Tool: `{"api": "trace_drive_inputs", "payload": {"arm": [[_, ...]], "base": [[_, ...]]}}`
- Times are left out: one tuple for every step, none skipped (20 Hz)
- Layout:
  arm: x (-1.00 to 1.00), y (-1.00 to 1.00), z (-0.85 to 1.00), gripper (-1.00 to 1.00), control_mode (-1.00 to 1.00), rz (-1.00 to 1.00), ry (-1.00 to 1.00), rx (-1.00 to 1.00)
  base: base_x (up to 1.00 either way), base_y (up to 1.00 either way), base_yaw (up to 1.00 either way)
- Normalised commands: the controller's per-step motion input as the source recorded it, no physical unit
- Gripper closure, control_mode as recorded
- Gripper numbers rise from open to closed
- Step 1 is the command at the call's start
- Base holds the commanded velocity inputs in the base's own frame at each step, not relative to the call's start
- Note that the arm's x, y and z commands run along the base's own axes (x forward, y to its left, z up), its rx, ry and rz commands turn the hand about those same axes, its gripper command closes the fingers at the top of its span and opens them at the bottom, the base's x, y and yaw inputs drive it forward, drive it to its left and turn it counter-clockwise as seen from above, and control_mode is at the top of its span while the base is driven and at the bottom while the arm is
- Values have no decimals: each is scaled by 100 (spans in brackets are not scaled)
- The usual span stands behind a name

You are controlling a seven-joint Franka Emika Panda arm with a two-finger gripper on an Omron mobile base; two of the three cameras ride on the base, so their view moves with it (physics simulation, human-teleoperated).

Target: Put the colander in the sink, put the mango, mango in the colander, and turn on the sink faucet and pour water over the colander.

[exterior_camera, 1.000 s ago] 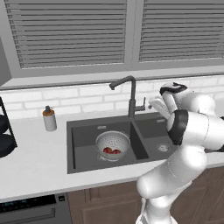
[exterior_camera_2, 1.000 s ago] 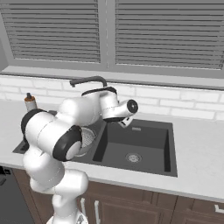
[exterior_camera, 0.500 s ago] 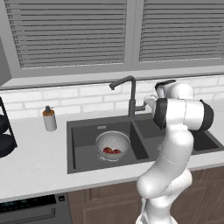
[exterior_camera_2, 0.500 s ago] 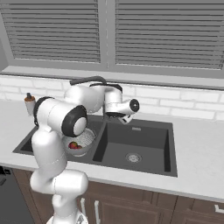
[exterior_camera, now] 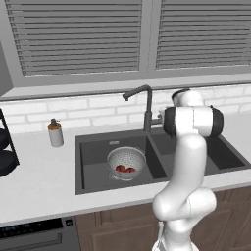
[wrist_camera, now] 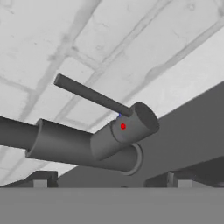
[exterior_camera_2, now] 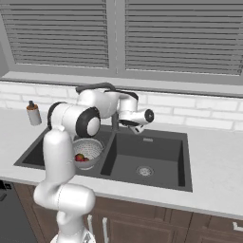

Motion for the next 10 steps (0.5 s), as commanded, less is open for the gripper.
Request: {"api": "trace_drive_inputs", "payload": {"arm": [[44, 0, -16, -100, -100, 0, 0, 1], [42, 0, -17, -100, -100, 0, 0, 1], [40, 0, -16, -100, -100, 0, 0, 1], [39, 0, -15, -100, -100, 0, 0, 1], [35, 0, -14, -100, -100, 0, 0, 1], [31, 0, -14, -100, -100, 0, 0, 1], [30, 0, -14, -100, -100, 0, 0, 1], [27, 0, -14, -100, -100, 0, 0, 1], [23, 1, -14, -100, -100, 0, 0, 1], [20, 3, -12, -100, -100, 0, 0, 1]], "base": [[0, 0, 0], [0, 0, 0], [0, 0, 0], [0, 0, 0], [0, 0, 0], [0, 0, 0], [0, 0, 0], [0, 0, 0], [0, 0, 0], [0, 0, 0]]}}
